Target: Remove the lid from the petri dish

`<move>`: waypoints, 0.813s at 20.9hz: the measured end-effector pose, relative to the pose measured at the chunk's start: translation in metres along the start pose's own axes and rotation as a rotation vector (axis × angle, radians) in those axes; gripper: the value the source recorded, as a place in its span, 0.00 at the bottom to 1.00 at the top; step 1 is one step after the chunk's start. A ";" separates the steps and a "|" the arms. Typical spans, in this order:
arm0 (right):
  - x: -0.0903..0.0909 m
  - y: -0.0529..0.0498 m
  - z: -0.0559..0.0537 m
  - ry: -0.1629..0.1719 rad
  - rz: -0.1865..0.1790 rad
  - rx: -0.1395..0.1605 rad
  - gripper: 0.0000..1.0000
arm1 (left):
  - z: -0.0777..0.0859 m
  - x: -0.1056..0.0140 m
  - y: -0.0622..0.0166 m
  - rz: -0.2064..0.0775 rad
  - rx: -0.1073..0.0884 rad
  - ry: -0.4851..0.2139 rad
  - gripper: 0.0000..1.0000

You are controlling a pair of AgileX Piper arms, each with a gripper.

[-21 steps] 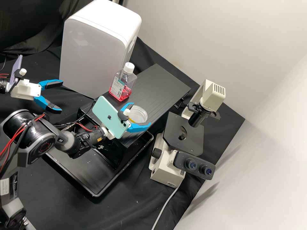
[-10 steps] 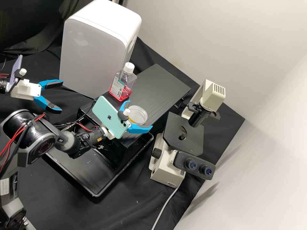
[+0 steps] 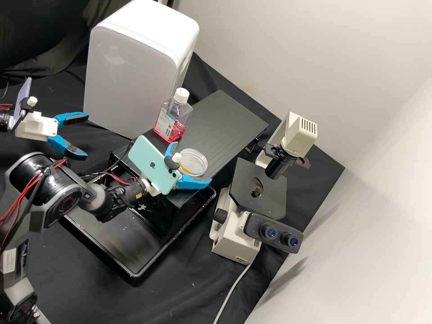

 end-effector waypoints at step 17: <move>0.000 0.000 0.000 0.001 0.001 0.000 0.00 | -0.002 0.000 0.0009 0.007 -0.007 0.016 1.00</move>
